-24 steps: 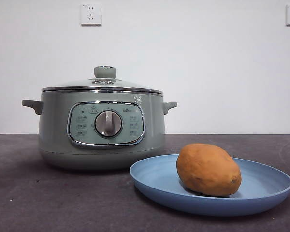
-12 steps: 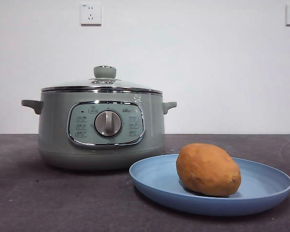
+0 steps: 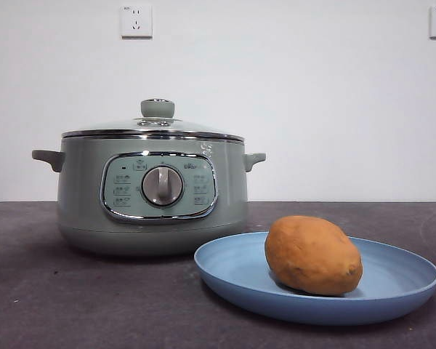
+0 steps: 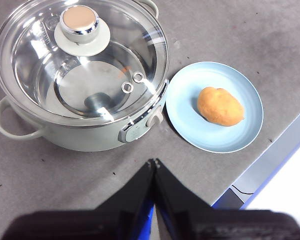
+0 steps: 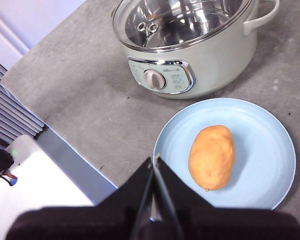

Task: Take the potato out from the steamer,put the potato on the plate,close the lid

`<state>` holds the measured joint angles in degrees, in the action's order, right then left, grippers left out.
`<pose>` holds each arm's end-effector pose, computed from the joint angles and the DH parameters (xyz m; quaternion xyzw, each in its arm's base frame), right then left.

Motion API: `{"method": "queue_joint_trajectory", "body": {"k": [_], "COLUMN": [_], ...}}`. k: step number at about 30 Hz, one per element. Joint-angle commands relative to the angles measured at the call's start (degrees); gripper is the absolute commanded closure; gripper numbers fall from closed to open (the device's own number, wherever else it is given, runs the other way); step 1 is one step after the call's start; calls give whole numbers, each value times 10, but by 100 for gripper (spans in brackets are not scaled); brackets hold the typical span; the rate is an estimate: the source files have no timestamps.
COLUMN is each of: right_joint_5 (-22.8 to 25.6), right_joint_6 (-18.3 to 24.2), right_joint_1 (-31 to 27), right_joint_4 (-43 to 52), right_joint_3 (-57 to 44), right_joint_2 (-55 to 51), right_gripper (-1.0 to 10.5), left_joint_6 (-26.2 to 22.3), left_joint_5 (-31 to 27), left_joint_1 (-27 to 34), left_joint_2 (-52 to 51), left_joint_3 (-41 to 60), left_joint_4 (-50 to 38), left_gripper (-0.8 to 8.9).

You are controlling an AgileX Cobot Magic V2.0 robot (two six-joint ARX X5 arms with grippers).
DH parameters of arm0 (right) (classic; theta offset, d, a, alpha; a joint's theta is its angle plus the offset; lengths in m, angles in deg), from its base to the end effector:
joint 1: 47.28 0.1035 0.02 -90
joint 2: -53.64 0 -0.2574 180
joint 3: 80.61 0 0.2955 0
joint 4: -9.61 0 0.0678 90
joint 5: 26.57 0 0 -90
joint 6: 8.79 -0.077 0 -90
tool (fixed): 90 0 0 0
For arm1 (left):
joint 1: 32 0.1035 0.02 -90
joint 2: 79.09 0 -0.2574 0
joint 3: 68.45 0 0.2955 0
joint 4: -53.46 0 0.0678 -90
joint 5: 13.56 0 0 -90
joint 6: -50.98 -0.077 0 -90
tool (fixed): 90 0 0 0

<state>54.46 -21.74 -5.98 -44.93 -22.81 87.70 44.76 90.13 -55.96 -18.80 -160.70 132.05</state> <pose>0.1429 0.1416 0.2930 0.0250 0.2996 0.3781 0.8756 0.2129 -0.1146 0.3798 0.0825 0.3775 -0.3173 0.8660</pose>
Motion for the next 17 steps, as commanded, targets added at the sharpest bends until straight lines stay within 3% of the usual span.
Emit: {"method": "queue_joint_trajectory", "body": {"k": [1, 3, 9, 13, 17], "right_joint_5": [2, 1, 2, 3, 3], "right_joint_6": [-5, -5, -5, -5, -5], "right_joint_1": [0, 0, 0, 0, 0], "right_joint_4": [3, 3, 3, 3, 3], "right_joint_3": [2, 2, 2, 2, 2], "right_joint_2": [0, 0, 0, 0, 0], "right_gripper": [946, 946, 946, 946, 946], "left_joint_6": [0, -9, -35, -35, -35], "left_joint_5": [-2, -13, -3, 16, 13], "left_joint_1": [0, 14, 96, 157, 207], "left_joint_2": [0, -9, -93, -180, -265], "left_joint_3": [6, 7, 69, 189, 321], "left_joint_4": [-13, -51, -303, -481, -602], "left_gripper": [818, 817, 817, 817, 817]}}
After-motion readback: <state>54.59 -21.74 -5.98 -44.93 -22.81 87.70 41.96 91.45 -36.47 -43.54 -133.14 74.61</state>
